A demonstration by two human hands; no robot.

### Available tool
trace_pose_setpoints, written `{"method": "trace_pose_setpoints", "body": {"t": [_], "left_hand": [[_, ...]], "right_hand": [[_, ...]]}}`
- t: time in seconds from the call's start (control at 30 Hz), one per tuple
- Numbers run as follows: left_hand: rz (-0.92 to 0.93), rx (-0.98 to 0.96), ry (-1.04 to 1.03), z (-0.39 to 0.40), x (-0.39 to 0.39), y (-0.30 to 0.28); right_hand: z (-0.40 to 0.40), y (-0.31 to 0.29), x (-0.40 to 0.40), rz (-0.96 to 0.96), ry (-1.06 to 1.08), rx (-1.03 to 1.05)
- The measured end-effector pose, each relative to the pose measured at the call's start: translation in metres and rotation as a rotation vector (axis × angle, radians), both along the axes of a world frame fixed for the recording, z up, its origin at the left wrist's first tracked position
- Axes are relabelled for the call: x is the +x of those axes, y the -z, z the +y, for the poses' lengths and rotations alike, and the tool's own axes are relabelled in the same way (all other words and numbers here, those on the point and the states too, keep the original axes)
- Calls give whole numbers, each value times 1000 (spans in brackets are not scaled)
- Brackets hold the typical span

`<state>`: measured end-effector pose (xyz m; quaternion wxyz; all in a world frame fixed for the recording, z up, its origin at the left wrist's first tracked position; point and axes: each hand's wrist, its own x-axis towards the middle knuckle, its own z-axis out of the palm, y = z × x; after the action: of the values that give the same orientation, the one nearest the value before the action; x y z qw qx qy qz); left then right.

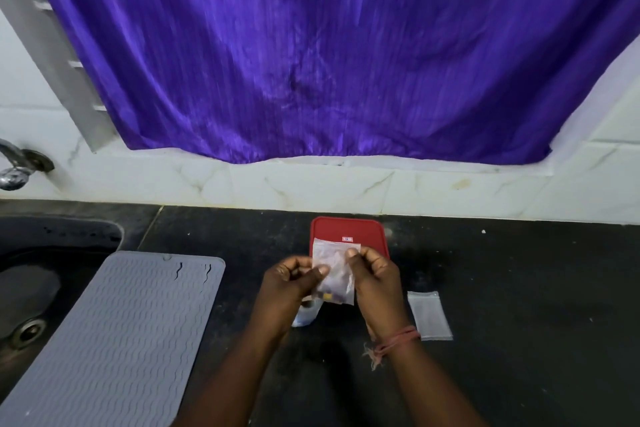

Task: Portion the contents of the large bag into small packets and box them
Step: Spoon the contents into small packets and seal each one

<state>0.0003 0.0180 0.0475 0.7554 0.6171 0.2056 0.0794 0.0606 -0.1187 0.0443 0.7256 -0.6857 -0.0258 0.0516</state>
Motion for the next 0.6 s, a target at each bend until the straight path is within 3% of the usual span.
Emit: {"method": "trace_pose_setpoints", "body": {"t": [0.3,0.47,0.6], "left_hand": [[-114,-1,-9,-47,7,-35],[-123,168,-7,-61,9,-32],[-124,196,-11,-72,15,-34]], "right_hand": [[-45,-15,3,-80,-126,-8],[-62,-21,8,-75,-191,12],[-65,-22,15,-67,-171,74]]}}
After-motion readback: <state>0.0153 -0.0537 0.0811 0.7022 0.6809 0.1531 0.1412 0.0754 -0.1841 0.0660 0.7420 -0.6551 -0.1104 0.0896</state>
